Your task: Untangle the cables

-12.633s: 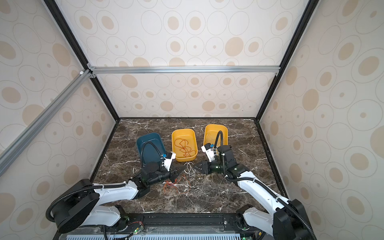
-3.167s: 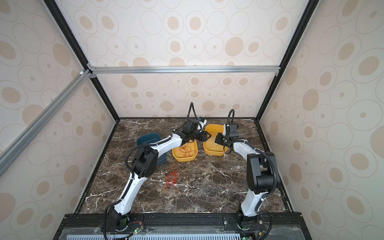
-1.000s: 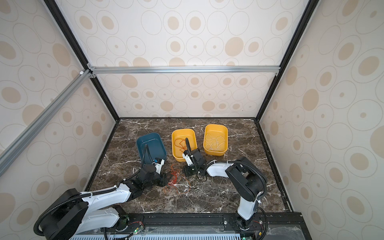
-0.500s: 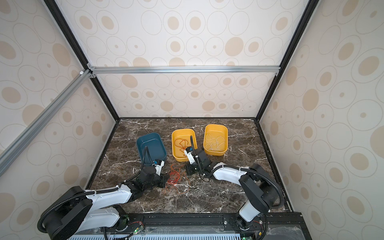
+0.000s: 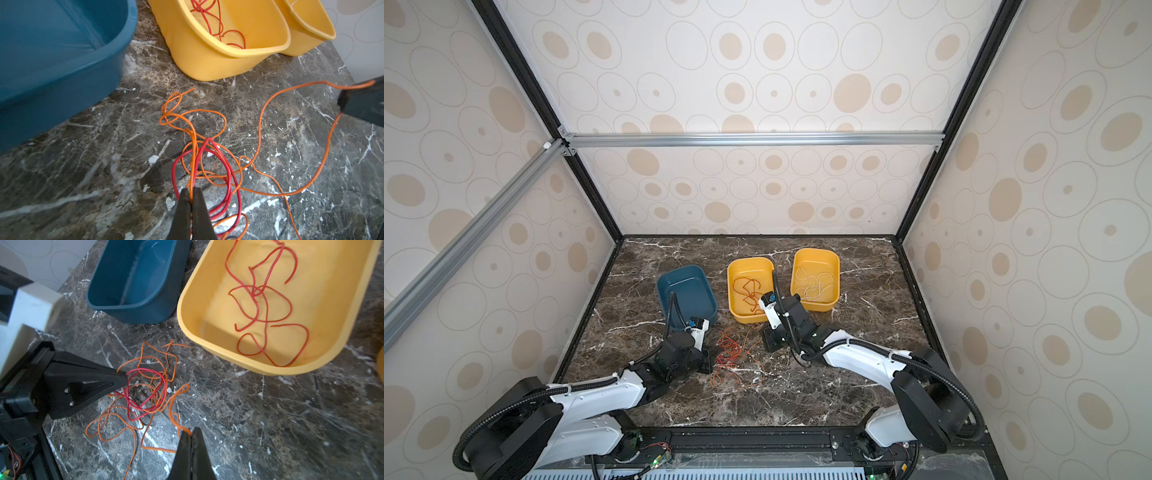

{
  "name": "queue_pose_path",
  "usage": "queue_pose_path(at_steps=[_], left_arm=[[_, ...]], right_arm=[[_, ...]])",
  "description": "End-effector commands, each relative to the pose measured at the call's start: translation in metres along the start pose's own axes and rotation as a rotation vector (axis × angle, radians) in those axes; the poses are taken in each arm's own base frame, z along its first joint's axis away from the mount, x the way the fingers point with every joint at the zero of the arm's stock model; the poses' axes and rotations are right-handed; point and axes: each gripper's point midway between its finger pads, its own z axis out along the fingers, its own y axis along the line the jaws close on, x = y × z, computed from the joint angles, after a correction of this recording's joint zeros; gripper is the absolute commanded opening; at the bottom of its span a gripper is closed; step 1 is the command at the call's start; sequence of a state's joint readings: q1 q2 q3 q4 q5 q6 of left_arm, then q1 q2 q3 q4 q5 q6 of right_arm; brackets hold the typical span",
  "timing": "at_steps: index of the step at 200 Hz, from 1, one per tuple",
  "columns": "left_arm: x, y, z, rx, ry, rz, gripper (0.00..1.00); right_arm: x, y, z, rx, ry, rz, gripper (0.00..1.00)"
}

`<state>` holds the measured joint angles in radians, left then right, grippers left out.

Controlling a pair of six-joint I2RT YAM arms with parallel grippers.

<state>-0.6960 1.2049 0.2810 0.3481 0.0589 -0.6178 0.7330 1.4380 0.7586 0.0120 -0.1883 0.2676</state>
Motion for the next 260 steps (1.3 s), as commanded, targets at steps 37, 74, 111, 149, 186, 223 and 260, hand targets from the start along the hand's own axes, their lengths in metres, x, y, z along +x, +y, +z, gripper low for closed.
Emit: queue_pose_path(at_steps=[37,74,111,149,186,223,260], left_arm=[[-0.007,0.022,-0.013,-0.112,-0.058,-0.053,0.00],[-0.009,0.044,-0.021,-0.214,-0.088,-0.131,0.00],[-0.008,0.053,-0.024,-0.253,-0.098,-0.162,0.00],[-0.008,0.054,-0.023,-0.257,-0.098,-0.167,0.00],[-0.008,0.056,-0.025,-0.265,-0.102,-0.173,0.00],[-0.010,0.057,-0.028,-0.264,-0.118,-0.187,0.00],[-0.011,0.056,-0.030,-0.259,-0.128,-0.195,0.00]], right_arm=[[-0.010,0.022,0.036,-0.129,0.051,0.020,0.06],[0.005,0.017,0.035,-0.105,0.102,0.014,0.27],[0.029,0.001,0.022,-0.020,0.158,0.013,0.32],[0.057,0.018,0.015,-0.075,0.224,-0.055,0.35],[0.068,0.012,0.023,-0.020,0.255,-0.017,0.40],[0.075,0.009,0.031,0.028,0.288,-0.021,0.39],[0.093,0.003,0.036,0.155,0.379,-0.034,0.37]])
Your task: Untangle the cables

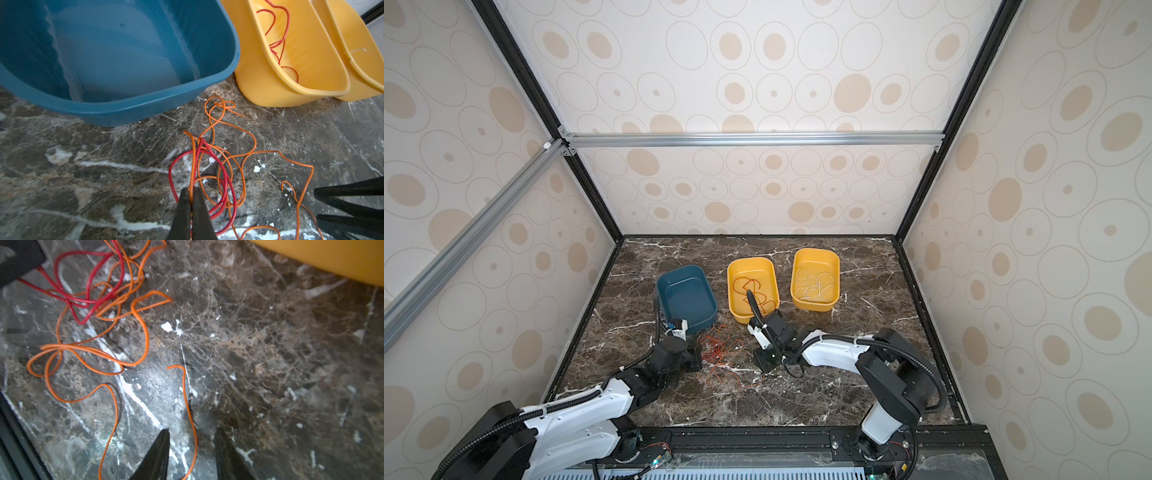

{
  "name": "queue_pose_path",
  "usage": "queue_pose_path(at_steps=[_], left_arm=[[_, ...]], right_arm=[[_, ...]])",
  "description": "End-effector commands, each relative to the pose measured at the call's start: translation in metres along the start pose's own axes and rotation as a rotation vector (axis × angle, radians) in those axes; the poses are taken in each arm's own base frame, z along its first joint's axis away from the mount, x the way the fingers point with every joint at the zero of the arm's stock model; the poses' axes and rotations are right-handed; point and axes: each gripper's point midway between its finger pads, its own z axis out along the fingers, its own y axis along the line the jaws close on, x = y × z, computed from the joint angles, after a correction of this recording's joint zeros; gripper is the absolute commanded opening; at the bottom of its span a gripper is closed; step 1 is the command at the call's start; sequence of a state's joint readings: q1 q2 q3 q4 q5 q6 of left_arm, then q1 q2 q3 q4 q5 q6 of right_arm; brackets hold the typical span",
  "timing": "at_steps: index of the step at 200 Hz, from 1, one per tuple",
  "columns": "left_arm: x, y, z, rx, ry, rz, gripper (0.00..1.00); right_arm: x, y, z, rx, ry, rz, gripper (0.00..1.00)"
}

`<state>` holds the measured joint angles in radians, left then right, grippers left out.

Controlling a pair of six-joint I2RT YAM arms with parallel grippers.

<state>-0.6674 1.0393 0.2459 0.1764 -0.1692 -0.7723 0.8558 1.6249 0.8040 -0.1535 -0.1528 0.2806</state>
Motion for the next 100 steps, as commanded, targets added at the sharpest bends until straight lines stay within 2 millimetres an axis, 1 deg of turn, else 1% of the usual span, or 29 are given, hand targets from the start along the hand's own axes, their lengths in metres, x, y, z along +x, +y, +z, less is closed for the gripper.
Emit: queue_pose_path(at_steps=[1,21,37,52,75,90,100], left_arm=[[-0.003,0.007,-0.002,-0.030,-0.017,-0.029,0.00],[-0.003,0.006,-0.002,-0.025,-0.017,-0.031,0.00],[-0.004,0.005,-0.002,-0.021,-0.020,-0.030,0.00],[-0.005,0.006,-0.003,-0.024,-0.023,-0.028,0.00],[-0.008,0.006,-0.004,-0.025,-0.034,-0.030,0.00],[-0.009,0.006,-0.005,-0.023,-0.038,-0.030,0.00],[-0.010,0.005,-0.005,-0.019,-0.041,-0.032,0.00]], right_arm=[[0.009,-0.007,0.004,0.109,0.062,0.013,0.36],[0.018,-0.009,0.005,0.186,0.100,-0.010,0.33],[0.023,-0.016,0.002,0.273,0.121,-0.023,0.28],[0.030,-0.023,0.000,0.350,0.145,-0.029,0.22],[0.041,-0.038,-0.004,0.451,0.167,-0.018,0.09],[0.046,-0.046,-0.011,0.500,0.161,0.005,0.03],[0.048,-0.053,-0.017,0.539,0.148,0.021,0.00]])
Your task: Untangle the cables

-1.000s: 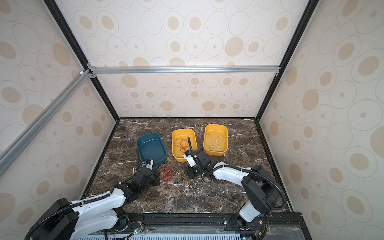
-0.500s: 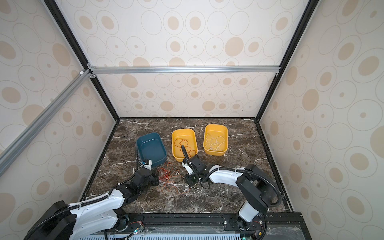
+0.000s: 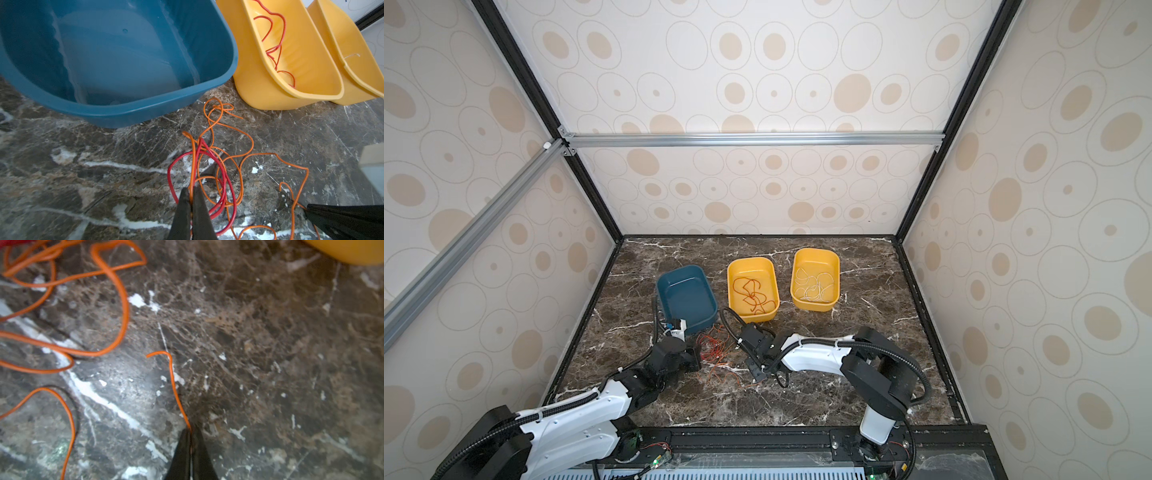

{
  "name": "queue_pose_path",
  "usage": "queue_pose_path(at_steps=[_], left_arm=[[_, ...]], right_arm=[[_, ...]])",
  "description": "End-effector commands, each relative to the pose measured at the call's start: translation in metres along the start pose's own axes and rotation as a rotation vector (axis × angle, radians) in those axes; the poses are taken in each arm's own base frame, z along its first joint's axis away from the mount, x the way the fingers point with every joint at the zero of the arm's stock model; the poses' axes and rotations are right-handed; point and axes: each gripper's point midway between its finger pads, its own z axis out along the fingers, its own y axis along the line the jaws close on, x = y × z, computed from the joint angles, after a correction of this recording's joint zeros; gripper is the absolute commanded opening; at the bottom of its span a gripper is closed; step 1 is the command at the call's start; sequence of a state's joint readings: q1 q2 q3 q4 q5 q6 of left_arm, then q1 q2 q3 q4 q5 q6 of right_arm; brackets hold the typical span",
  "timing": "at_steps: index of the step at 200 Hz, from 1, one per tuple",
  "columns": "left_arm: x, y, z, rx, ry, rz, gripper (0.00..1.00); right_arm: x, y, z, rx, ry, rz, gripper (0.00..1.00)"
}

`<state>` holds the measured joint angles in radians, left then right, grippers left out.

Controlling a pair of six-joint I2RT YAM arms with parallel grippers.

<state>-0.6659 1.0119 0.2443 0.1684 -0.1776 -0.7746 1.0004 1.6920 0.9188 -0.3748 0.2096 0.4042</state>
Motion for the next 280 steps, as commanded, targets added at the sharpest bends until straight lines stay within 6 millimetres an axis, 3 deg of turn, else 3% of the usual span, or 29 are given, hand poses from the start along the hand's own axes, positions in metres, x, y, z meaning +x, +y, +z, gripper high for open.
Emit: queue_pose_path(at_steps=[1,45,127,154,169,202,240,280], left_arm=[[-0.005,0.005,-0.002,-0.022,-0.022,-0.023,0.00],[-0.005,-0.001,-0.001,0.005,-0.015,-0.009,0.00],[-0.001,-0.014,0.002,0.066,0.019,0.004,0.00],[0.000,-0.014,0.003,0.067,0.027,0.008,0.00],[0.000,-0.015,0.003,0.071,0.027,0.009,0.03],[-0.002,-0.018,0.002,0.079,0.031,0.014,0.20],[-0.005,-0.021,-0.002,0.085,0.027,0.013,0.26],[-0.014,-0.024,-0.010,0.092,0.012,0.009,0.46]], right_arm=[[0.037,-0.041,0.000,0.199,0.094,0.027,0.00],[0.037,-0.072,-0.014,0.285,0.051,0.114,0.00],[0.054,-0.165,-0.028,0.344,-0.016,0.511,0.00],[0.056,-0.183,-0.035,0.359,-0.037,0.560,0.00],[0.051,-0.175,-0.036,0.300,-0.021,0.527,0.01],[0.029,-0.142,-0.045,0.168,-0.062,0.409,0.23],[-0.010,-0.061,-0.061,-0.092,-0.181,0.149,0.41],[-0.031,0.025,-0.069,-0.366,-0.276,-0.018,0.54]])
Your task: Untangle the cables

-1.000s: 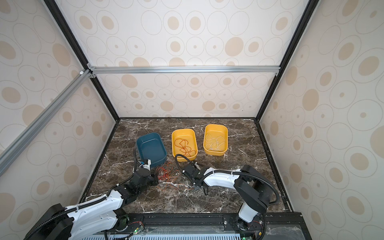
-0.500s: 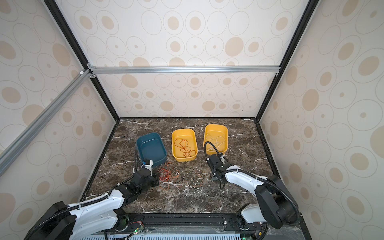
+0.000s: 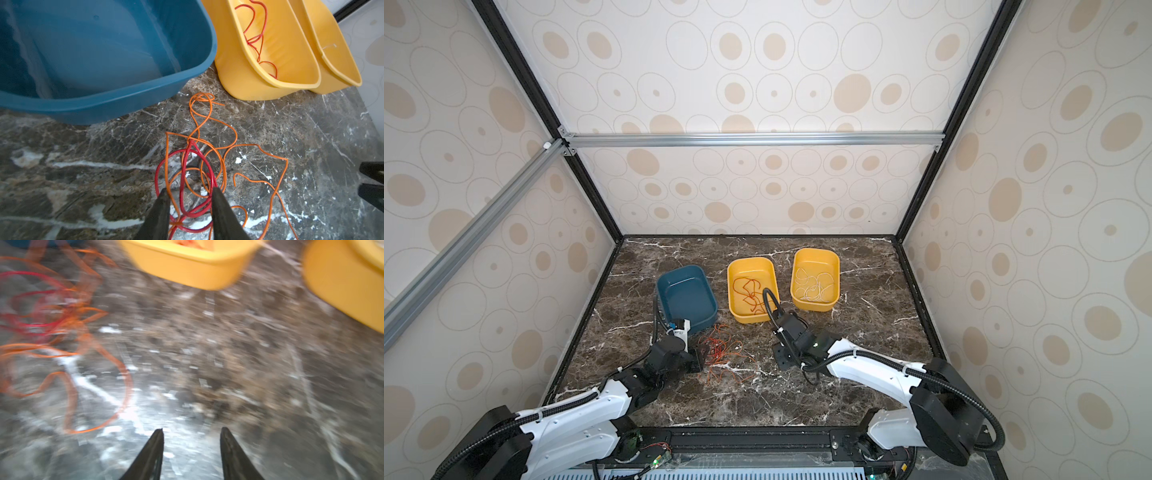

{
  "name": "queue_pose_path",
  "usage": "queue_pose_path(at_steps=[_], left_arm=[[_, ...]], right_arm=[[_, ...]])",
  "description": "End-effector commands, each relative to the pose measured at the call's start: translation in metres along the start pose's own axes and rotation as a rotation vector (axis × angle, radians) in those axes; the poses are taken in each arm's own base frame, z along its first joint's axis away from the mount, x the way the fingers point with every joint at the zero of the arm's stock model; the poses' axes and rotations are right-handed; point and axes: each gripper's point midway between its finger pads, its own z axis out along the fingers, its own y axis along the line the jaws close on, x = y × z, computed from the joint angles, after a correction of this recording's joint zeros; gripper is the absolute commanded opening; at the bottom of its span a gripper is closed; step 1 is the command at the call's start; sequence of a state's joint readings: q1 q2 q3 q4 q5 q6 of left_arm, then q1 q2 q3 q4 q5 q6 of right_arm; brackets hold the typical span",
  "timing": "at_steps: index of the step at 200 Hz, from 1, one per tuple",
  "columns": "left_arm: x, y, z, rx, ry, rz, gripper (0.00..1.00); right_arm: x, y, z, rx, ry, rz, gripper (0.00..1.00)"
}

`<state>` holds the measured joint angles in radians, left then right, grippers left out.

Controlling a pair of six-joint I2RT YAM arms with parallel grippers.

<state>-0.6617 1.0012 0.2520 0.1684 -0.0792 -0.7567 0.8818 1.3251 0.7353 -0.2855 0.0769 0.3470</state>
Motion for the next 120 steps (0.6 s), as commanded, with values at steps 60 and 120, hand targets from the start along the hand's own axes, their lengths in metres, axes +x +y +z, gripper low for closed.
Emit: queue_pose_path(at_steps=[60,120], left_arm=[[-0.028,0.001,-0.015,-0.030,-0.056,0.009,0.67],[-0.031,0.009,-0.014,-0.016,-0.077,-0.008,0.74]], right_arm=[[-0.016,0.148,0.031,-0.492,-0.047,-0.191,0.57],[-0.010,0.174,0.071,-0.520,0.020,-0.226,0.55]])
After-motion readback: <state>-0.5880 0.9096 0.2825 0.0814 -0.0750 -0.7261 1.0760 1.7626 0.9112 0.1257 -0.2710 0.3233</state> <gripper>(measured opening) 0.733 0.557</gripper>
